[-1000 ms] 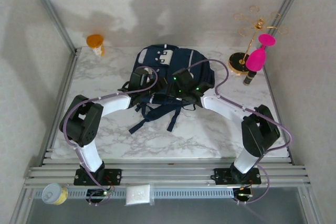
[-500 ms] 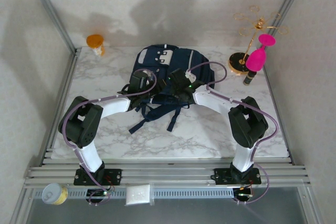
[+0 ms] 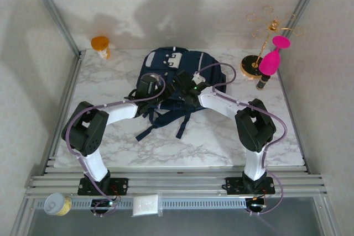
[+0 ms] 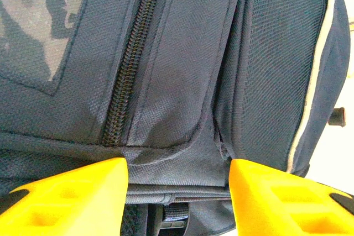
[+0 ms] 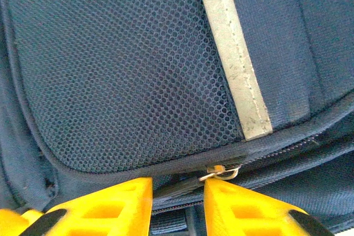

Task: Pack books, pencil case, and school supplies into a backpack

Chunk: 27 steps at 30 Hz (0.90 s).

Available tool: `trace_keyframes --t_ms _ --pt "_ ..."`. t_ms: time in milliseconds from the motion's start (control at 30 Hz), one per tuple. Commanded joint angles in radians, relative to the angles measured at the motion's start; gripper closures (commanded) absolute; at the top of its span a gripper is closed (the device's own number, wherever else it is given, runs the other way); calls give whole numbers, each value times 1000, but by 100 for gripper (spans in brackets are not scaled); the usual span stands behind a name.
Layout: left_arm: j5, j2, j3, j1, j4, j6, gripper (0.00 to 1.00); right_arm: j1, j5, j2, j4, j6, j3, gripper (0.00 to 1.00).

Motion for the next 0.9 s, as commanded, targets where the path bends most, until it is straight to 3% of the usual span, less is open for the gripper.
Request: trace_keyframes --t_ms 0,233,500,600,800,867 --pt "-31 -32 -20 -14 -35 -13 48 4 54 32 15 15 11 68" --pt "-47 -77 -62 -29 -30 -51 48 5 60 68 19 24 19 64" --pt "-105 -181 -217 -39 95 -212 45 7 24 5 44 11 -55 87" --pt "-113 -146 -212 -38 110 -259 43 5 15 -13 36 13 -88 90" --pt "-112 -56 -175 -35 179 -282 45 -4 -26 -71 85 36 -133 87" --pt "-130 -47 -161 -37 153 -270 45 -7 -50 -63 98 44 -114 79"
